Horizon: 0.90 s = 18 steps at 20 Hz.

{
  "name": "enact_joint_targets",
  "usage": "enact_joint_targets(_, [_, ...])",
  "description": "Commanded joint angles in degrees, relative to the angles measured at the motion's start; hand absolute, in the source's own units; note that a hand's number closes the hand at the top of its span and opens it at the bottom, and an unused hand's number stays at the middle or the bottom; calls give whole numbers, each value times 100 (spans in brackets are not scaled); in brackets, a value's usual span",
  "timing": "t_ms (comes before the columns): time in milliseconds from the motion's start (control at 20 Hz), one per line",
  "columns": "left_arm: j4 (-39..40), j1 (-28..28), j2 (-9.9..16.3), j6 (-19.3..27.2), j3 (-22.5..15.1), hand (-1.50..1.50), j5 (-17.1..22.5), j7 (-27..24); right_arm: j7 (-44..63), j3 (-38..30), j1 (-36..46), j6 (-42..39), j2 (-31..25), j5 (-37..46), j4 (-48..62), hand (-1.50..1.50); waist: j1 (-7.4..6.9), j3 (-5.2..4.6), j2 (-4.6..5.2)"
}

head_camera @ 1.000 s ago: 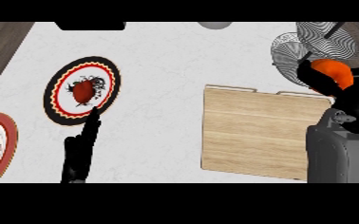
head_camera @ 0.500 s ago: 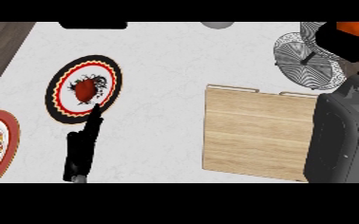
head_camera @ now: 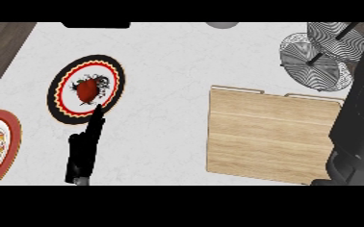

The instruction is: Pick the squash from the tray and place it in the tiered basket

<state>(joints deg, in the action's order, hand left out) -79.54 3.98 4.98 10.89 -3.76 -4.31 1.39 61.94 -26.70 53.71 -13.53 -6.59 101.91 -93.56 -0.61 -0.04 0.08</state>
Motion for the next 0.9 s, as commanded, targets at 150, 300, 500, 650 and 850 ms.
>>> enact_joint_targets(150, [-119, 73, -160, 107, -136, 0, -109, 77, 196, -814, 617, 234, -797, -476, 1321, 150, -16, 5, 3])
enact_joint_targets(300, [59, 120, -168, 87, -136, 0, -147, -167, -38, -1012, 587, 974, -964, -684, 2353, 150, -60, 6, 28])
enact_joint_targets(500, [92, -82, -196, 121, -144, 0, -211, -55, -133, -1039, 631, 1080, -1221, -912, 2951, 150, -26, 5, 20])
enact_joint_targets(650, [-6, 74, -210, 44, -169, 0, -137, 31, -245, -1214, 623, 1775, -1373, -1007, 3825, 150, -84, 7, 45])
enact_joint_targets(850, [-389, 296, 161, -256, 13, 0, 34, 93, -235, -1296, 632, 2269, -1731, -1037, 4624, 150, -123, 10, 41])
